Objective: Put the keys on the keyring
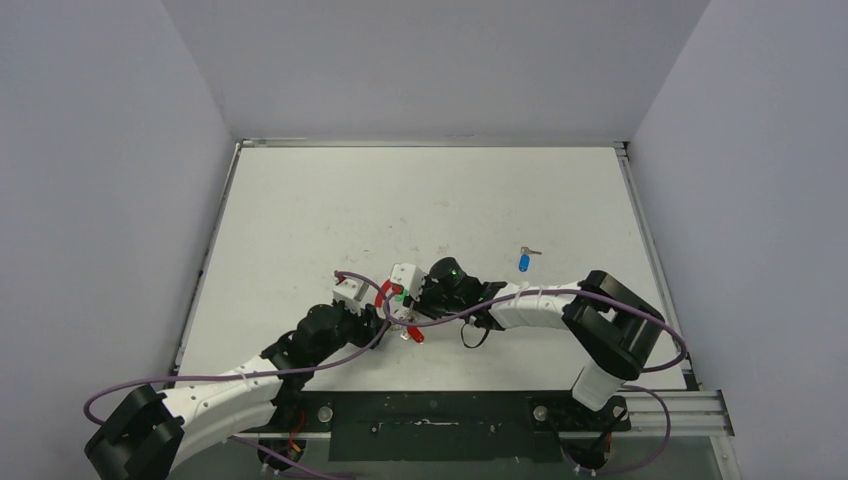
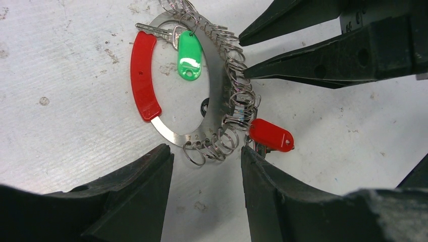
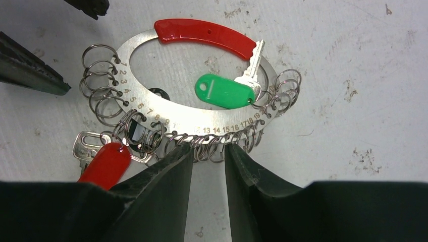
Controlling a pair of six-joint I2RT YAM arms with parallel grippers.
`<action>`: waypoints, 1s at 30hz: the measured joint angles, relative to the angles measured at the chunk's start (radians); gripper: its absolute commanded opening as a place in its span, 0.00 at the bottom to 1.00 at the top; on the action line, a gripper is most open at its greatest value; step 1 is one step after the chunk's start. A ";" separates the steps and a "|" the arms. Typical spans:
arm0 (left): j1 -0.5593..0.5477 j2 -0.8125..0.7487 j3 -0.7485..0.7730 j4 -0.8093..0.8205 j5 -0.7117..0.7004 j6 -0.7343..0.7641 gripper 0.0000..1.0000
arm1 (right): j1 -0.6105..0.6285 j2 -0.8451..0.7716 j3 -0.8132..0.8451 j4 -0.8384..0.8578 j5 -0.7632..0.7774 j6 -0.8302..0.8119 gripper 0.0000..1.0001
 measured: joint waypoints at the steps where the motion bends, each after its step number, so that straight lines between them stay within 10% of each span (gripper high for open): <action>1: 0.000 -0.001 0.000 -0.001 0.000 0.000 0.50 | 0.000 0.006 0.003 -0.001 0.000 0.001 0.31; 12: 0.000 -0.007 0.000 -0.010 0.000 -0.001 0.50 | 0.000 0.052 0.042 -0.013 0.001 0.008 0.26; 30: 0.000 -0.013 0.000 -0.015 0.000 -0.001 0.50 | -0.035 -0.090 0.016 0.044 0.032 0.211 0.61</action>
